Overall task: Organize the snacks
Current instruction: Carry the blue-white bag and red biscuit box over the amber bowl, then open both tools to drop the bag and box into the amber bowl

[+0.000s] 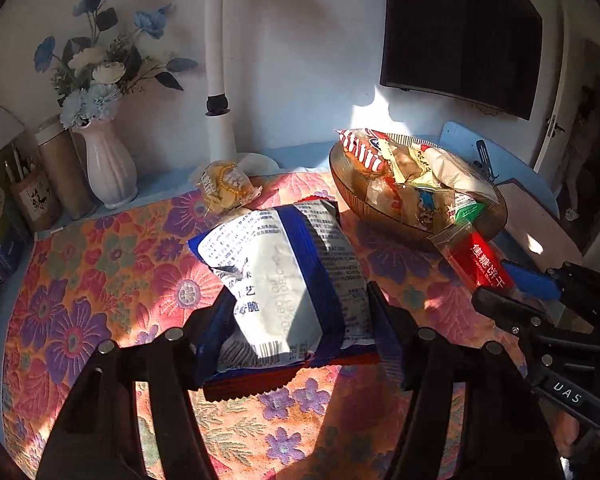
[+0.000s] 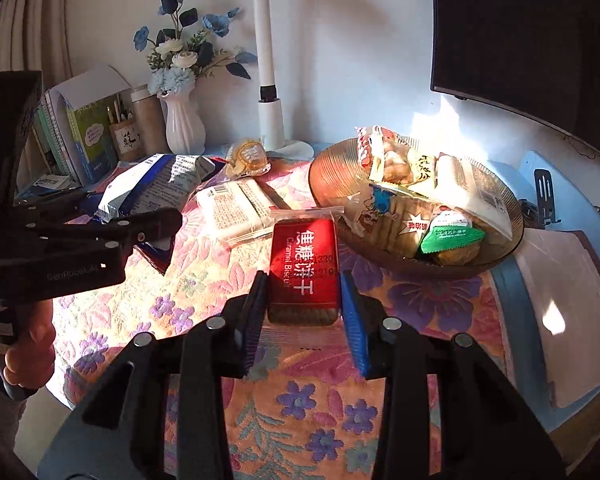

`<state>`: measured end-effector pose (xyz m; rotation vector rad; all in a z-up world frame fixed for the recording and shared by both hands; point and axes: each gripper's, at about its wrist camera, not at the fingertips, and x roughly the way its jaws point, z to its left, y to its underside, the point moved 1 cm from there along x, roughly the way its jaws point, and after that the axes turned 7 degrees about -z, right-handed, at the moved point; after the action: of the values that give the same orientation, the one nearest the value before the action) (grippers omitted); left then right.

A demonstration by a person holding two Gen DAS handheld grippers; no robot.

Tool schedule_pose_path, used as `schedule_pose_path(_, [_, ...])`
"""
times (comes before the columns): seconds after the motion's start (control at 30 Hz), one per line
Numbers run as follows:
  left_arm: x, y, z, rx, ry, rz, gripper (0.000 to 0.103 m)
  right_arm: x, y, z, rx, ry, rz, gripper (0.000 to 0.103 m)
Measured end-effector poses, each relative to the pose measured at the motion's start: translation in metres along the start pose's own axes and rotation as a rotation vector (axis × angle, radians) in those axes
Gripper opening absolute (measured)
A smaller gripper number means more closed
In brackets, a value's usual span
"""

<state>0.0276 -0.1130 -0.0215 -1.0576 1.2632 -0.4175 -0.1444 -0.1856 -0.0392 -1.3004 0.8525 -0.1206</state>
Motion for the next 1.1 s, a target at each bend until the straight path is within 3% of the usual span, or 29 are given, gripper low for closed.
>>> schedule_pose_path(0.13, [0.028,-0.041,-0.028,0.014,0.084,-0.043,0.063,0.006,-0.038,-0.049,0.061,0.092,-0.051,0.038])
schedule_pose_path(0.33, [0.082,-0.088,-0.057,0.037,0.178,-0.063,0.063,0.045,-0.094,-0.116,0.159,0.16,-0.079,0.038])
schedule_pose_path(0.57, [0.129,-0.108,-0.074,0.051,0.257,-0.044,0.065,0.094,-0.128,-0.155,0.266,0.115,-0.109,0.042])
schedule_pose_path(0.6, [0.134,-0.108,-0.074,0.053,0.266,-0.043,0.067,0.101,-0.129,-0.159,0.273,0.11,-0.111,0.052])
schedule_pose_path(0.63, [0.139,-0.107,-0.074,0.056,0.269,-0.043,0.076,0.106,-0.129,-0.161,0.283,0.109,-0.104,0.057])
schedule_pose_path(0.67, [0.143,-0.106,-0.073,0.054,0.267,-0.042,0.088,0.11,-0.128,-0.164,0.298,0.111,-0.092,0.058])
schedule_pose_path(0.7, [0.145,-0.105,-0.071,0.05,0.277,-0.038,0.088,0.111,-0.125,-0.166,0.316,0.108,-0.078,0.058])
schedule_pose_path(0.83, [0.13,-0.099,-0.048,0.012,0.303,-0.043,0.088,0.094,-0.111,-0.164,0.327,0.113,-0.077,0.058])
schedule_pose_path(0.97, [0.1,-0.097,-0.013,-0.043,0.27,-0.077,0.09,0.069,-0.098,-0.147,0.332,0.118,-0.089,0.063])
schedule_pose_path(1.03, [0.079,-0.092,0.007,-0.079,0.242,-0.1,0.091,0.056,-0.087,-0.137,0.36,0.108,-0.098,0.072])
schedule_pose_path(1.1, [0.058,-0.084,0.023,-0.098,0.21,-0.12,0.091,0.046,-0.077,-0.12,0.361,0.083,-0.1,0.072])
